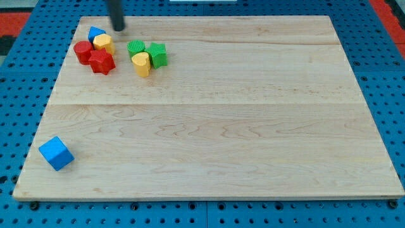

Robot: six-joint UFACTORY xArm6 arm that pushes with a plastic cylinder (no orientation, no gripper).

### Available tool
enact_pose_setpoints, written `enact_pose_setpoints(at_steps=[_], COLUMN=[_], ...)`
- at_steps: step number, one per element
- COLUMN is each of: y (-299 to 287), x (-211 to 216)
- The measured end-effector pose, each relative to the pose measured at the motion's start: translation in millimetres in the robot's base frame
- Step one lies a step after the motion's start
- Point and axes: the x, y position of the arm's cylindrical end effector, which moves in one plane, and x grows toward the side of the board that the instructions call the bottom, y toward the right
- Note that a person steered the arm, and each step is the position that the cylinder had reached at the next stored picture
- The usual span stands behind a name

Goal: Separate the red blocks

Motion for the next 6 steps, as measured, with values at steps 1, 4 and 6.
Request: enact_pose_setpoints(at_steps=[1,4,6], y=[-34.5,84.4,72.2], x=[27.5,115.5,69.4])
